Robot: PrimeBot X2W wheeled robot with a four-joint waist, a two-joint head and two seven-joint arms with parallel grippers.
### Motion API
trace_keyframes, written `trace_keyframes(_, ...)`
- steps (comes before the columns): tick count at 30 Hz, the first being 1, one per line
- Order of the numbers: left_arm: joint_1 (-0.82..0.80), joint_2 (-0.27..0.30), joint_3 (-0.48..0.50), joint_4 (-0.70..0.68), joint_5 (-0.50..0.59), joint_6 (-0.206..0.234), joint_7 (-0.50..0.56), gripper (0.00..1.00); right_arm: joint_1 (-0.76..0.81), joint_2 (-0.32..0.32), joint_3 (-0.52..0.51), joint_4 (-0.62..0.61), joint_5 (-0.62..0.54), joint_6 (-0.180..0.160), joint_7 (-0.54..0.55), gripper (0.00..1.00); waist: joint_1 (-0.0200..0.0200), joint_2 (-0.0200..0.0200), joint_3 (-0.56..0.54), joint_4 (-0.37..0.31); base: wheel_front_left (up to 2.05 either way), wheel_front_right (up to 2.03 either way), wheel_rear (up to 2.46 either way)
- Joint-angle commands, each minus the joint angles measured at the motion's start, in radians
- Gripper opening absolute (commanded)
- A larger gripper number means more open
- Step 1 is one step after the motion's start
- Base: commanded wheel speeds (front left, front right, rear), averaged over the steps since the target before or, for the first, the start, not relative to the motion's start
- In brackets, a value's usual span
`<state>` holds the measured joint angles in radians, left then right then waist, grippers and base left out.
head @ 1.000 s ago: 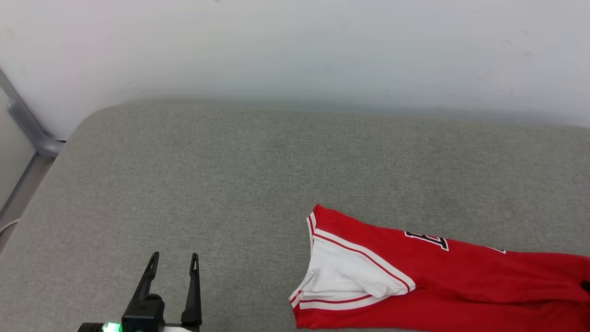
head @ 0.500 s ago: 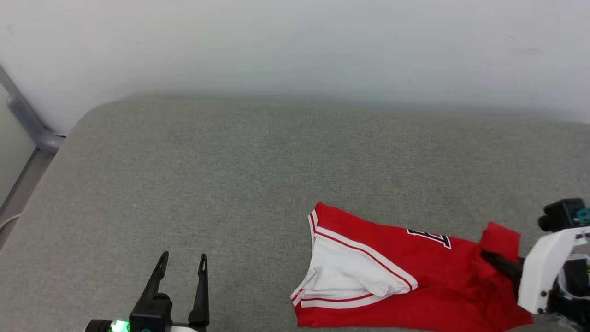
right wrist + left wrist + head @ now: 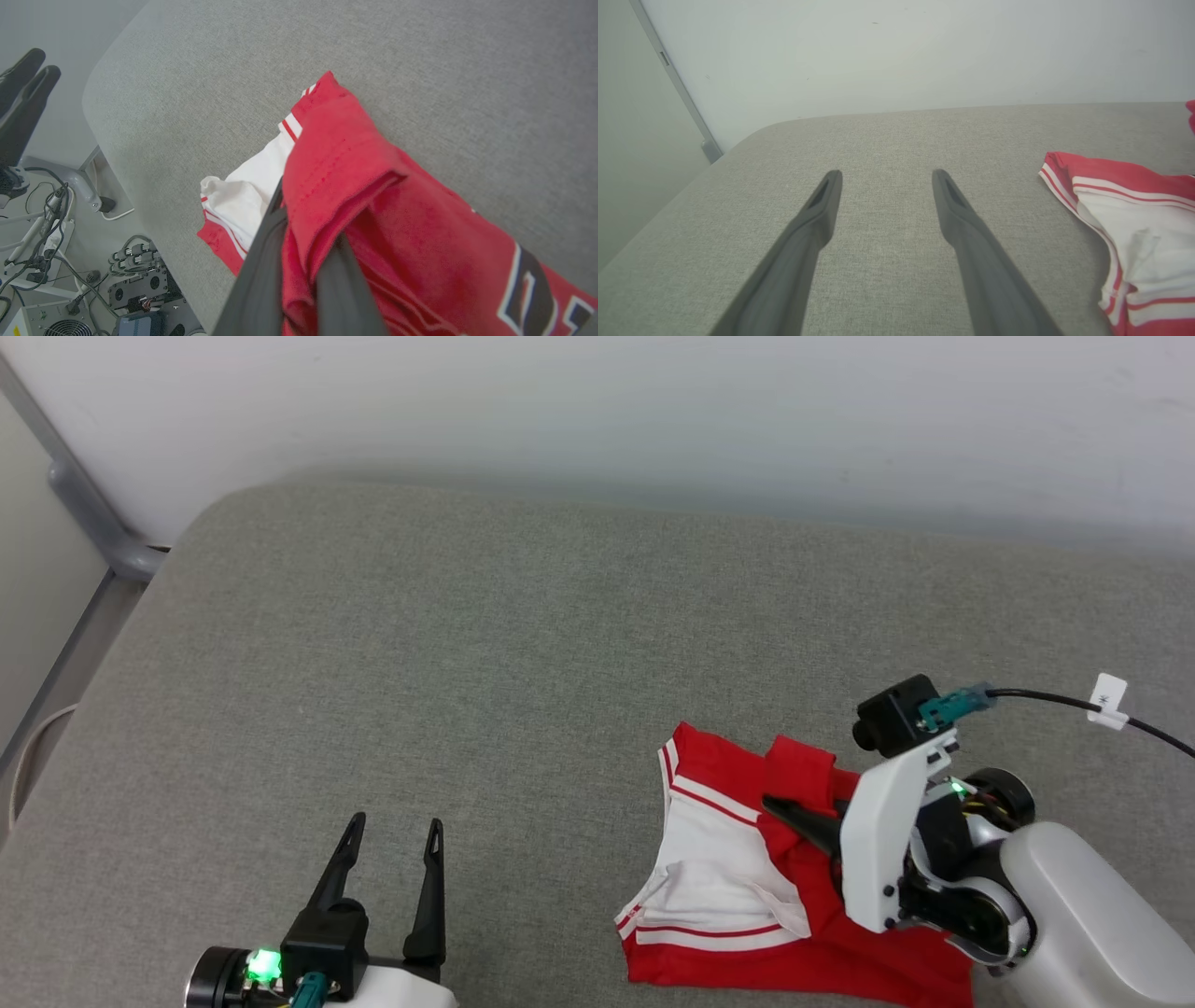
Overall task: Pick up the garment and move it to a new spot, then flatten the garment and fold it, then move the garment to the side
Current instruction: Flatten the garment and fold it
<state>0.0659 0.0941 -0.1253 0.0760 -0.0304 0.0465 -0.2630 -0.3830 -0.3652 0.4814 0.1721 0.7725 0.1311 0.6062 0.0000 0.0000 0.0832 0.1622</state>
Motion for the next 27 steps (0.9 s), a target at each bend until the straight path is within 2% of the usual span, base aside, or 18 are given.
trace_keyframes(1, -0.020, -0.004, -0.003, 0.003, 0.004, -0.004, -0.002, 1.00, -0.046, 0.027, 0.031, 0.036, -0.015, -0.001, -0.021, 0.00, 0.0000, 0.0000, 0.017, 0.014, 0.00, 0.00, 0.00)
trace_keyframes(6, -0.039, -0.013, -0.010, 0.009, 0.006, -0.011, -0.002, 1.00, -0.138, 0.080, 0.126, 0.153, -0.063, -0.001, -0.070, 0.00, 0.0000, 0.0000, 0.040, 0.030, 0.00, 0.00, 0.00)
trace_keyframes(7, -0.039, -0.013, -0.010, 0.009, 0.006, -0.011, -0.002, 1.00, -0.138, 0.080, 0.126, 0.153, -0.063, -0.001, -0.070, 0.00, 0.0000, 0.0000, 0.040, 0.030, 0.00, 0.00, 0.00)
trace_keyframes(15, -0.067, -0.025, -0.019, 0.018, 0.004, -0.013, -0.002, 1.00, -0.206, 0.122, 0.261, 0.394, -0.118, -0.001, -0.152, 0.00, 0.0000, 0.0000, 0.073, 0.052, 0.00, 0.00, 0.00)
trace_keyframes(19, -0.068, -0.028, -0.017, 0.020, 0.002, -0.008, -0.002, 1.00, -0.200, 0.133, 0.316, 0.467, -0.104, -0.001, -0.197, 0.00, 0.0000, 0.0000, 0.076, 0.050, 0.00, 0.00, 0.00)
trace_keyframes(20, -0.061, -0.029, -0.010, 0.025, 0.003, -0.007, -0.002, 1.00, -0.218, 0.124, 0.334, 0.469, -0.089, -0.001, -0.264, 0.15, 0.0000, 0.0000, 0.067, 0.038, 0.00, 0.00, 0.00)
trace_keyframes(21, -0.060, -0.029, -0.008, 0.027, 0.005, -0.008, -0.002, 1.00, -0.224, 0.119, 0.336, 0.463, -0.082, -0.001, -0.292, 0.47, 0.0000, 0.0000, 0.061, 0.033, 0.00, 0.00, 0.00)
trace_keyframes(22, -0.058, -0.028, -0.007, 0.028, 0.007, -0.009, -0.002, 1.00, -0.228, 0.112, 0.337, 0.453, -0.078, -0.001, -0.322, 1.00, 0.0000, 0.0000, 0.054, 0.028, 0.00, 0.00, 0.00)
trace_keyframes(27, -0.036, -0.020, 0.004, 0.032, 0.010, -0.012, -0.002, 1.00, -0.212, 0.074, 0.311, 0.388, -0.079, -0.001, -0.499, 1.00, 0.0000, 0.0000, 0.011, -0.009, 0.00, 0.00, 0.00)
